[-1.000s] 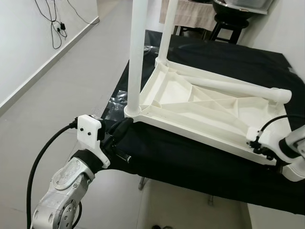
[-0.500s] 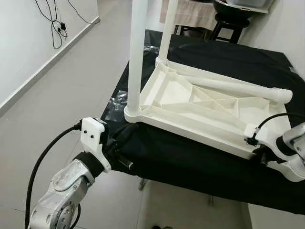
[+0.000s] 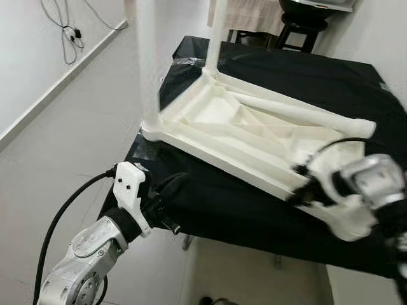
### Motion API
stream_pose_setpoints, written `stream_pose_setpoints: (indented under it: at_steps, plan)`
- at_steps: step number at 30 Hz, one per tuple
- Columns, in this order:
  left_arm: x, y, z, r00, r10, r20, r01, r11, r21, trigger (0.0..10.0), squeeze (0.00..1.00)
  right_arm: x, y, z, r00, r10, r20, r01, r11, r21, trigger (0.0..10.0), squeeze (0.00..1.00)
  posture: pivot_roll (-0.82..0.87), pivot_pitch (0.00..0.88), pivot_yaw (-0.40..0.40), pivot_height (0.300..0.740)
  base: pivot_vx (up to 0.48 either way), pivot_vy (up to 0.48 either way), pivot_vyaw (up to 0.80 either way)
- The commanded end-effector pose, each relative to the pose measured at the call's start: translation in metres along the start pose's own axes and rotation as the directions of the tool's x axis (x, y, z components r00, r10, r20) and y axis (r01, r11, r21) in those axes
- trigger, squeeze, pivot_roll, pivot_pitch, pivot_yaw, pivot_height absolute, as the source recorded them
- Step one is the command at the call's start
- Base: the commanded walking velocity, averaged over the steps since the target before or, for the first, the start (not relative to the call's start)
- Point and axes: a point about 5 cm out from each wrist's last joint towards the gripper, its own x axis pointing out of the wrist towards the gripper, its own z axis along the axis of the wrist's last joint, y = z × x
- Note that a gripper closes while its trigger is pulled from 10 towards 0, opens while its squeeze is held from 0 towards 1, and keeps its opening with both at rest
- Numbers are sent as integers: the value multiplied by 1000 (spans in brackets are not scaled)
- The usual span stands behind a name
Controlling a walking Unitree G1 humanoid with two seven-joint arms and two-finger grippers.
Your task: Building children table
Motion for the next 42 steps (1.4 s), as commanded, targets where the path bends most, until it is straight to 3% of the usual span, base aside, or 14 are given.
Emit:
stream_pose_setpoints:
  at_steps: [1, 7, 12, 14, 17, 20, 21, 23, 24, 27, 28, 29, 30, 42]
  plan:
    - [-2, -3, 0, 1000, -18, -15, 19, 1000, 5, 10000, 0, 6, 2, 24, 992, -59, 110, 50, 995, 81, 0, 0, 24, 134, -113, 740, 0, 0, 0]
    - [-2, -4, -1, 1000, -22, -18, 22, 1000, 7, 10000, 0, 36, 5, 40, 951, -292, 101, 257, 928, 269, 0, 0, 29, 130, -112, 740, 0, 0, 0]
    - [-2, -4, -1, 1000, -22, -18, 22, 1000, 8, 10000, 0, 36, 1, 35, 925, -373, 75, 335, 893, 300, 0, 0, 24, 127, -113, 740, 0, 0, 0]
    - [-2, -4, -1, 1000, -24, -16, 24, 1000, 5, 10000, 0, 24, -12, 25, 878, -477, 38, 432, 825, 365, 0, 0, 19, 123, -118, 740, 0, 0, 0]
    - [-2, -4, -1, 1000, -25, -15, 25, 1000, 4, 10000, 0, 19, -14, 23, 859, -512, 23, 462, 795, 393, 0, 0, 17, 121, -119, 740, 0, 0, 0]
    - [-2, -4, -1, 1000, -27, -14, 27, 1000, 3, 10000, 0, 29, 3, 33, 868, -494, 46, 429, 794, 431, 0, 0, 21, 119, -119, 740, 0, 0, 0]
    - [-2, -4, -1, 1000, -27, -14, 27, 1000, 4, 10000, 0, 36, 12, 40, 877, -471, 97, 398, 824, 402, 1804, 0, 20, 119, -117, 740, 0, 0, 0]
    - [-2, -4, -1, 1000, -26, -15, 26, 1000, 5, 10000, 0, 42, 21, 48, 881, -447, 155, 370, 855, 363, 1804, 0, 20, 119, -117, 740, 0, 0, 0]
    - [-2, -4, -1, 1000, -26, -15, 26, 1000, 5, 10000, 0, 46, 26, 50, 889, -426, 170, 363, 880, 307, 10000, 0, 20, 119, -117, 740, 0, 0, 0]
    - [-2, -4, -1, 1000, -26, -15, 26, 1000, 5, 10000, 0, 49, 29, 52, 891, -422, 169, 367, 887, 280, 10000, 0, 20, 119, -117, 740, 0, 0, 0]
    - [-2, -4, -1, 1000, -26, -15, 26, 1000, 6, 10000, 0, 52, 35, 54, 898, -396, 189, 348, 905, 244, 10000, 855, 23, 122, -116, 740, 0, 0, 0]
    - [-2, -4, -1, 1000, -26, -15, 26, 1000, 6, 10000, 0, 52, 35, 54, 898, -396, 189, 348, 905, 244, 10000, 855, 23, 122, -116, 740, 0, 0, 0]
    - [-2, -4, -1, 1000, -26, -14, 26, 1000, 6, 10000, 0, 53, 38, 56, 901, -380, 208, 330, 913, 241, 10000, 1000, 20, 124, -115, 740, 0, 0, 0]
    - [-1, -4, 1, 1000, -24, -9, 25, 1000, 9, 10000, 0, 25, 49, 65, 865, -215, 453, 168, 975, 143, 10000, 1000, 10, 129, -116, 740, 0, 0, 0]
